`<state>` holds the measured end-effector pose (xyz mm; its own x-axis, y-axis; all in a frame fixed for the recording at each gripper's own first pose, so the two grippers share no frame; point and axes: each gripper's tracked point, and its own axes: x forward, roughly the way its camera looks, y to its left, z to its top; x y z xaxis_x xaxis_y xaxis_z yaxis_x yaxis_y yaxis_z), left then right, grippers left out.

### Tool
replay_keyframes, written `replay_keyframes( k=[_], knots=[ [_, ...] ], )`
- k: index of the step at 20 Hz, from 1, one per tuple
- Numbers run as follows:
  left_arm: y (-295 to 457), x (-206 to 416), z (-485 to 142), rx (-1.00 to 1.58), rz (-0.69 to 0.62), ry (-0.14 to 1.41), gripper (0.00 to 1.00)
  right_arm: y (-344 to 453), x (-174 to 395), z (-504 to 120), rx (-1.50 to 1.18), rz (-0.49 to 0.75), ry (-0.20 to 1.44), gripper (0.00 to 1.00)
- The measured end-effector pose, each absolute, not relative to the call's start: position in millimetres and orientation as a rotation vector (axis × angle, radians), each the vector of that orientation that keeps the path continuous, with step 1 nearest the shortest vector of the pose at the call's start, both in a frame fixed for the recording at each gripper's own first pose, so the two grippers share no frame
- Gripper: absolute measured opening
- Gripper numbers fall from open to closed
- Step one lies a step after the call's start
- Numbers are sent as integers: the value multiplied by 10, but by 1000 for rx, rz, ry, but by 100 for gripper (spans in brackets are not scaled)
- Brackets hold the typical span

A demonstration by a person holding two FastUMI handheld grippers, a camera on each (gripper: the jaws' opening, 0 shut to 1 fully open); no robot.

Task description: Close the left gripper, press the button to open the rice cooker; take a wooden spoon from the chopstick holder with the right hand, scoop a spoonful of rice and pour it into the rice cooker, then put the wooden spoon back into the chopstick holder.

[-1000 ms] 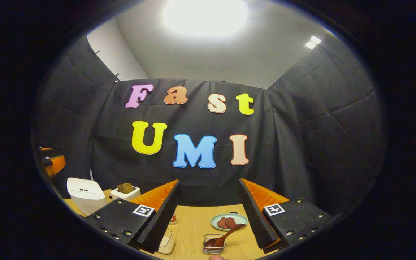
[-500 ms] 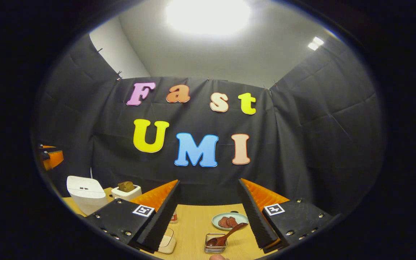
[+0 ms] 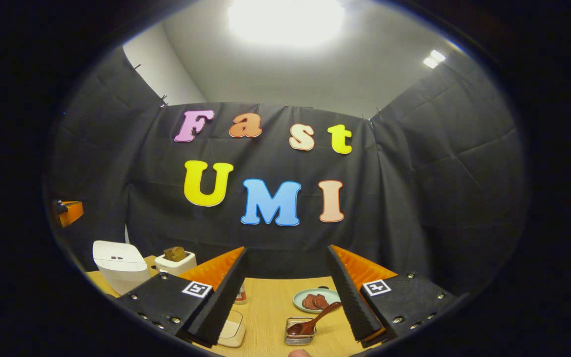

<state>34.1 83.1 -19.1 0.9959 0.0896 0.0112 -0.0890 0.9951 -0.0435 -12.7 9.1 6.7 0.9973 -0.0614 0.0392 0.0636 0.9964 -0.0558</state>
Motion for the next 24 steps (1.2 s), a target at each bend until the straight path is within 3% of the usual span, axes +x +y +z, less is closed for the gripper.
replay_keyframes(
  k=[15, 24],
  knots=[
    [1250, 1285, -1000, -30, 7, 101, 8, 158, -335, -29, -104, -211, -3, 95],
    [1462, 1735, -2006, -65, -4, 279, 9, 260, -368, -63, -171, -259, 10, 95]
  ],
)
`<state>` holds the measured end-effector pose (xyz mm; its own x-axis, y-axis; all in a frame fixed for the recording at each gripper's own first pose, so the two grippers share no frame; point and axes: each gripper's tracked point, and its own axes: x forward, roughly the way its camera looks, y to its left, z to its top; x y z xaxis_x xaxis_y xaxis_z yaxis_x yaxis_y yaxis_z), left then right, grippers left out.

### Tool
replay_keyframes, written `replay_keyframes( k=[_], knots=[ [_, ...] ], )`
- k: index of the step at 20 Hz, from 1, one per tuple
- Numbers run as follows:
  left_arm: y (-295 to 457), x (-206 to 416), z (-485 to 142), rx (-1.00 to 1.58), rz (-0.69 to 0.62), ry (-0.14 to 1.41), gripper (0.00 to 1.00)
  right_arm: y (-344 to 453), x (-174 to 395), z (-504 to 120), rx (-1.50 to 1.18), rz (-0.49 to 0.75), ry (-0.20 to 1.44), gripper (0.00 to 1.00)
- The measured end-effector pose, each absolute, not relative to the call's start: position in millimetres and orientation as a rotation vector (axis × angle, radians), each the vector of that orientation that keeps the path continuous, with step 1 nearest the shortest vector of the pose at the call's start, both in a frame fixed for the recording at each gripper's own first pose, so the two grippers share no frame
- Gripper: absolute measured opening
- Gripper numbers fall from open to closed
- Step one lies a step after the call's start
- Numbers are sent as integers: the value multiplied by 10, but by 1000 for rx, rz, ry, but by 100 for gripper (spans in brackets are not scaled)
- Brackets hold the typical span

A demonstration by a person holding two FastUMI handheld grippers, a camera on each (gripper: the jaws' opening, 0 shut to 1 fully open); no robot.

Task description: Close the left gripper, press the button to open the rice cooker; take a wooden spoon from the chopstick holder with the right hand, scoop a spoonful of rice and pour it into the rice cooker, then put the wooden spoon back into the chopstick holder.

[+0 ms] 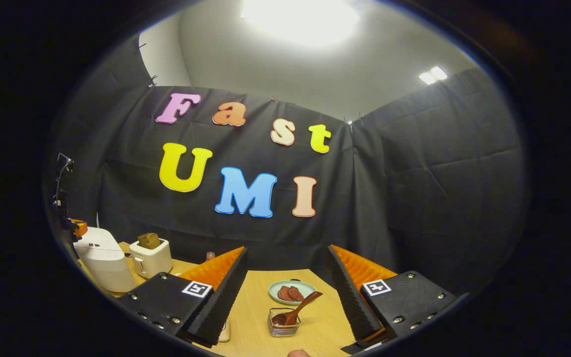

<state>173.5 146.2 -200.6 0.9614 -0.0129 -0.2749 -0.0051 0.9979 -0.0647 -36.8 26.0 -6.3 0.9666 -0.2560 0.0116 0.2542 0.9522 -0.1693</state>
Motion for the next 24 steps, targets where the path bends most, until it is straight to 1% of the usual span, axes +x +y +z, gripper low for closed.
replay_keyframes(
  k=[8, 16, 24],
  knots=[
    [1456, 1861, -2577, -76, -9, 385, 8, 269, -382, -127, -201, -274, 22, 95],
    [1428, 1832, -2642, -106, -5, 389, 9, 252, -368, -98, -196, -273, 13, 95],
    [1531, 1874, -2476, -87, 27, 400, 9, 249, -342, -144, -156, -239, -5, 95]
  ],
)
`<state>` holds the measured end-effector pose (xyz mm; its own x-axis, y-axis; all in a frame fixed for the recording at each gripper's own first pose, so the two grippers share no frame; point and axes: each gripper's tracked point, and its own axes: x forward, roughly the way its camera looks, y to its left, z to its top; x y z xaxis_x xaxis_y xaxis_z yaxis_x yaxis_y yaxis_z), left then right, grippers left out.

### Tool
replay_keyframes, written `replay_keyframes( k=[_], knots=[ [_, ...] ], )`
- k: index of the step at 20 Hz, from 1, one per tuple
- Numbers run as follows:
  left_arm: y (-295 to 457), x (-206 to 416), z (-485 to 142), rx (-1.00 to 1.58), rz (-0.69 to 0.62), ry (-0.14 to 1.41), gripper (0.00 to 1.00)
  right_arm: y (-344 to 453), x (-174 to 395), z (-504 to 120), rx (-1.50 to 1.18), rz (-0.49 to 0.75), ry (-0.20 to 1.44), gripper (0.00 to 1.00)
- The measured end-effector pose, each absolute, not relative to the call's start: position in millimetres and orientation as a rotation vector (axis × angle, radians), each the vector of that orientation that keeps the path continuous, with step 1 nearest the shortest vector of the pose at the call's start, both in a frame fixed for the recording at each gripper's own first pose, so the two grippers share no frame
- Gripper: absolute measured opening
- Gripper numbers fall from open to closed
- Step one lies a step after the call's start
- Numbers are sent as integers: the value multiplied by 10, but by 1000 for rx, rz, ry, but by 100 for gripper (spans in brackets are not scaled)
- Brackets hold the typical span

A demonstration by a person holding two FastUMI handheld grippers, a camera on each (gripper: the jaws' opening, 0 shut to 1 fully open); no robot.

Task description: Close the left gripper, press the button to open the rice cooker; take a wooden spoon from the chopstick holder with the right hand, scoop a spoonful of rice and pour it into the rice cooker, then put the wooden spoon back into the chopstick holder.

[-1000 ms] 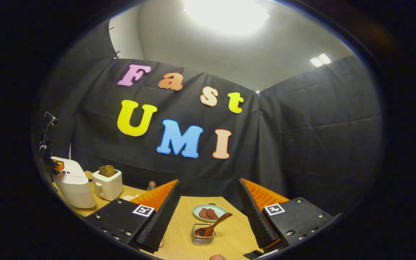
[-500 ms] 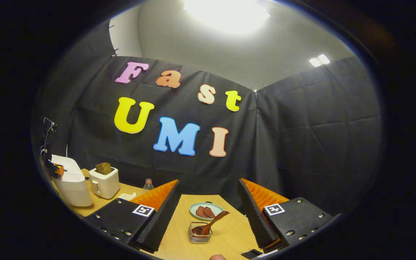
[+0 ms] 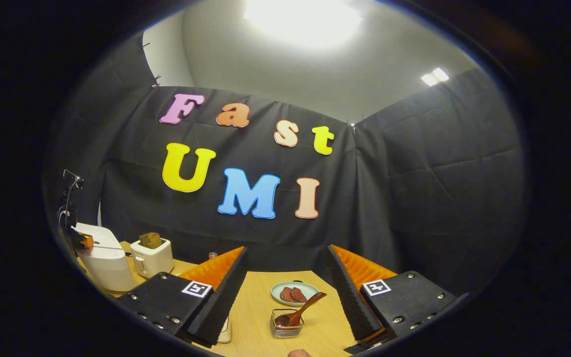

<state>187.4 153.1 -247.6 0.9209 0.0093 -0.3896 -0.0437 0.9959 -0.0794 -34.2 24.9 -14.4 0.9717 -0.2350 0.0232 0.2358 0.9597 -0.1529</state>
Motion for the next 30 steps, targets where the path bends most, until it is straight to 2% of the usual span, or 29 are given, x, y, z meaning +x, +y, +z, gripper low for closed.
replay_keyframes(
  k=[10, 14, 20, 22, 24, 27, 28, 30],
  knots=[
    [1850, 1775, -1491, -61, 131, 200, 9, -31, -263, -121, -102, -197, -23, 95],
    [1663, 1473, -1165, -43, 121, 135, 8, -173, -159, -181, -95, -185, -13, 95],
    [1055, 1135, -589, -42, 26, 28, 9, -414, 79, -266, -82, -177, -12, 95],
    [844, 1027, -486, -57, -14, 13, 54, -510, 180, -319, -76, -174, -6, 95],
    [755, 912, -377, -53, 6, -11, 100, -583, 278, -401, -61, -170, 6, 95],
    [666, 737, -283, -47, 33, -30, 98, -723, 449, -621, -38, -169, 47, 95],
    [642, 672, -225, -50, 40, -46, 94, -760, 513, -710, -29, -166, 70, 95],
    [591, 545, -171, -54, 53, -64, 98, -797, 615, -906, 11, -147, 118, 95]
  ],
)
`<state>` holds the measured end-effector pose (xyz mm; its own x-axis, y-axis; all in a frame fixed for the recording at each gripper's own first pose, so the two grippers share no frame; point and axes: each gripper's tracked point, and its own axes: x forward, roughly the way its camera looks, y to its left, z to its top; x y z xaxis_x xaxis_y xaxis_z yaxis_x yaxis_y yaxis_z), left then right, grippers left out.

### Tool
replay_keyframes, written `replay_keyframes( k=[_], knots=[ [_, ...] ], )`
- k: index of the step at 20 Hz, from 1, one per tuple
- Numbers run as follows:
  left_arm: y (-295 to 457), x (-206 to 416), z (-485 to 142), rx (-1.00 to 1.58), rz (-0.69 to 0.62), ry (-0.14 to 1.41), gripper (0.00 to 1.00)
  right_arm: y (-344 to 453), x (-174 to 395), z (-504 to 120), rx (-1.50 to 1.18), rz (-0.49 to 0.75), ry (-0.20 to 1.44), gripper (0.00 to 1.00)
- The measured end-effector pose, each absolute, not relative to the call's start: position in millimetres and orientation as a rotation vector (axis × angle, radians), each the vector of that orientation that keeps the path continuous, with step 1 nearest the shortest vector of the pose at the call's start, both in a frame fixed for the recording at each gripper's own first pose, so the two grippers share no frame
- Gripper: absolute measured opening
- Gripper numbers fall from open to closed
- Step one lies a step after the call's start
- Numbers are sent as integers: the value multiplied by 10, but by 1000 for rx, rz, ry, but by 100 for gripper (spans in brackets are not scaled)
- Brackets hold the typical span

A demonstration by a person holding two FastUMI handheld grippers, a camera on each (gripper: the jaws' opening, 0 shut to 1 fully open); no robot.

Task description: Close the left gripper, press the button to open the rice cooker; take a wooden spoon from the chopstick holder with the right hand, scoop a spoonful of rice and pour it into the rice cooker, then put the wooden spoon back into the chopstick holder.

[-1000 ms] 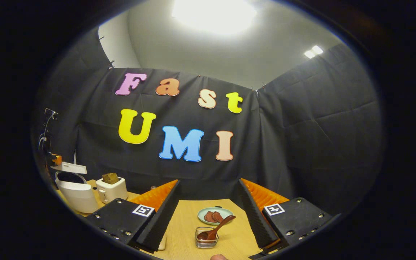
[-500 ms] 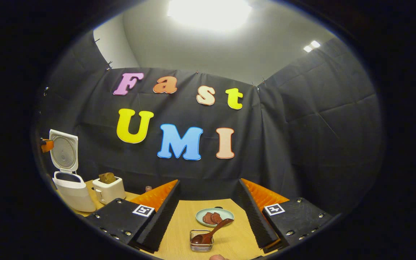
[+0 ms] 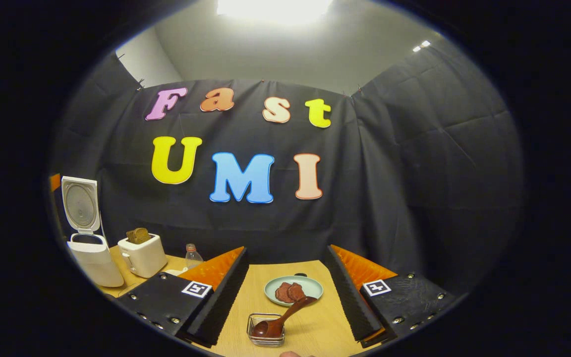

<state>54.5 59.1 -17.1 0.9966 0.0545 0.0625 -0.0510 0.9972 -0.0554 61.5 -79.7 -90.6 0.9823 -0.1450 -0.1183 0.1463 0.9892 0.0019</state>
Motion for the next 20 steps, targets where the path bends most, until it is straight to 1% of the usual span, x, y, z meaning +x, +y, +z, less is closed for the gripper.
replay_keyframes(
  k=[1, 2, 3, 4, 5, 6, 7, 9, 10, 11, 12, 13, 14, 16, 17, 18, 20],
  knots=[
    [590, 490, -181, -51, 65, -61, 94, -840, 674, -1008, 28, -145, 140, 95],
    [595, 427, -188, -46, 77, -54, 98, -903, 722, -1123, 43, -150, 164, 95],
    [597, 365, -179, -42, 86, -48, 98, -961, 771, -1246, 58, -160, 191, 95],
    [579, 312, -168, -39, 86, -46, 98, -1007, 798, -1365, 73, -170, 220, 95],
    [565, 264, -142, -30, 88, -51, 94, -1039, 839, -1492, 89, -177, 250, 95],
    [575, 222, -120, -20, 96, -56, 94, -1058, 866, -1591, 101, -178, 277, 95],
    [585, 175, -103, -12, 102, -55, 98, -1077, 895, -1694, 108, -179, 300, 95],
    [605, 94, -79, 1, 116, -56, 98, -1110, 955, -1883, 127, -180, 346, 96],
    [633, 66, -74, 16, 130, -58, 94, -1109, 971, -1978, 148, -180, 371, 96],
    [655, 27, -62, 32, 142, -59, 94, -1122, 993, -2059, 167, -184, 389, 96],
    [666, -3, -52, 42, 153, -60, 100, -1130, 1010, -2136, 183, -188, 406, 96],
    [671, -35, -47, 48, 160, -59, 94, -1120, 1019, -2235, 196, -189, 426, 96],
    [680, -68, -62, 53, 168, -55, 98, -1117, 1032, -2315, 206, -191, 445, 96],
    [706, -111, -66, 67, 187, -46, 98, -1126, 1043, -2489, 218, -198, 484, 96],
    [718, -123, -64, 74, 194, -44, 94, -1128, 1046, -2583, 228, -199, 506, 96],
    [722, -142, -56, 79, 200, -44, 98, -1111, 1057, -2661, 245, -194, 529, 96],
    [739, -193, -14, 83, 208, -50, 98, -1066, 1048, -2833, 273, -186, 571, 98]
  ],
)
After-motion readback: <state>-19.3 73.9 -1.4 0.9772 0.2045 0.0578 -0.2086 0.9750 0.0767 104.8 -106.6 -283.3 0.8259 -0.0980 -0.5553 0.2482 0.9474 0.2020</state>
